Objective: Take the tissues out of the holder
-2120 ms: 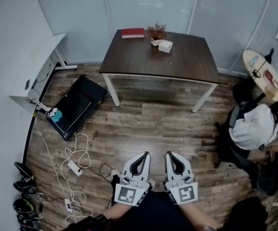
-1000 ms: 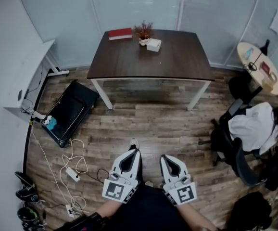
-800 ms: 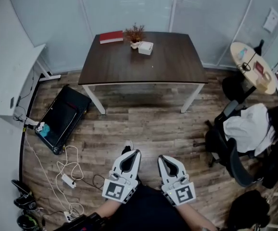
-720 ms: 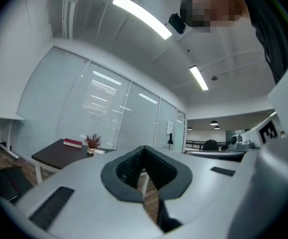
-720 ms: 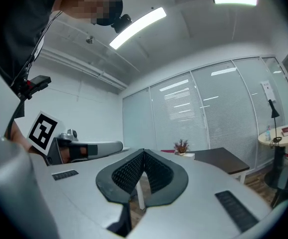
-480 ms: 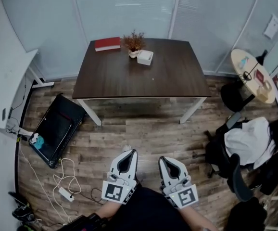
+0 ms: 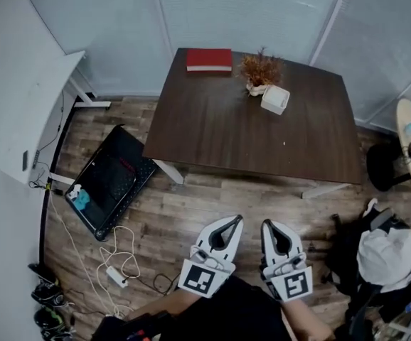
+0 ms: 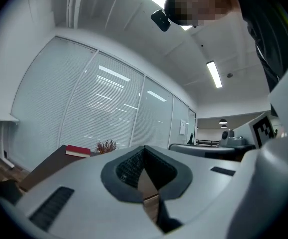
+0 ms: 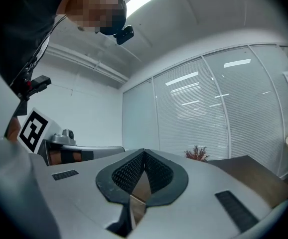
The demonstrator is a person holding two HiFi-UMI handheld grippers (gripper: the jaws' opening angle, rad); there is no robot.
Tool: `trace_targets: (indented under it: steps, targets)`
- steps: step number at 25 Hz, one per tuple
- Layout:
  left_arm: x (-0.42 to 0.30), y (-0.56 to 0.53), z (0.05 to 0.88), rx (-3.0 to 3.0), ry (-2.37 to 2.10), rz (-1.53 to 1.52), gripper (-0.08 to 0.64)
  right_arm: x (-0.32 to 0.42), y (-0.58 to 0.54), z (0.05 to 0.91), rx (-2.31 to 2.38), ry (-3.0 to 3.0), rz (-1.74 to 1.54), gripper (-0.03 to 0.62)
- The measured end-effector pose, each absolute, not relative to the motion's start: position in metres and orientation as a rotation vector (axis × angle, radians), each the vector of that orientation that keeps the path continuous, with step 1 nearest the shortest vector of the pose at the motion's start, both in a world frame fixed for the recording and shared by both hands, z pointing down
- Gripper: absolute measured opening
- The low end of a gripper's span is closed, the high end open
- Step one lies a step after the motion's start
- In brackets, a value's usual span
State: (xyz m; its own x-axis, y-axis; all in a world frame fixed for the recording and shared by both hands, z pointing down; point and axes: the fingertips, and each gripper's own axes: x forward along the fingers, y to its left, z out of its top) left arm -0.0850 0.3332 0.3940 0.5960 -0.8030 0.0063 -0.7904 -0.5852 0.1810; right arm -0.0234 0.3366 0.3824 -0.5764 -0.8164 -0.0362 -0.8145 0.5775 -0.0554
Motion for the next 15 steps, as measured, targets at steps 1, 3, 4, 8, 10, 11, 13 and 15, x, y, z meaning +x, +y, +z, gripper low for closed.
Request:
trace_targets:
  steps: [1, 3, 4, 8, 10, 11, 13, 15]
  targets:
    - [-0.087, 0.325, 0.394, 2.651, -1.333, -0.110, -0.002, -0.029, 0.326, 0.386, -1.418, 2.761, -0.052, 0.009]
    - [-0.090, 0.312, 0.401, 2.629, -1.316, -0.080, -0.002, -0.035, 0.309, 0.391, -1.426, 2.779, -0.065, 0.009]
    - [-0.090, 0.303, 0.406, 2.616, -1.307, -0.067, -0.002, -0.037, 0.300, 0.393, -1.439, 2.779, -0.081, 0.009]
    - [-0.093, 0.268, 0.411, 2.590, -1.320, -0.105, -0.002, -0.040, 0.261, 0.392, -1.499, 2.735, -0.144, 0.009]
    - [-0.100, 0.254, 0.410, 2.569, -1.346, -0.117, -0.002, -0.045, 0.246, 0.393, -1.522, 2.741, -0.145, 0.009]
    - [-0.103, 0.245, 0.409, 2.544, -1.358, -0.121, -0.002, -0.048, 0.238, 0.391, -1.516, 2.745, -0.138, 0.009]
    - [-0.103, 0.227, 0.407, 2.498, -1.373, -0.149, -0.002, -0.050, 0.220, 0.387, -1.517, 2.754, -0.116, 0.009]
    - [-0.099, 0.212, 0.403, 2.503, -1.377, -0.169, -0.002, -0.047, 0.204, 0.386, -1.540, 2.759, -0.115, 0.009]
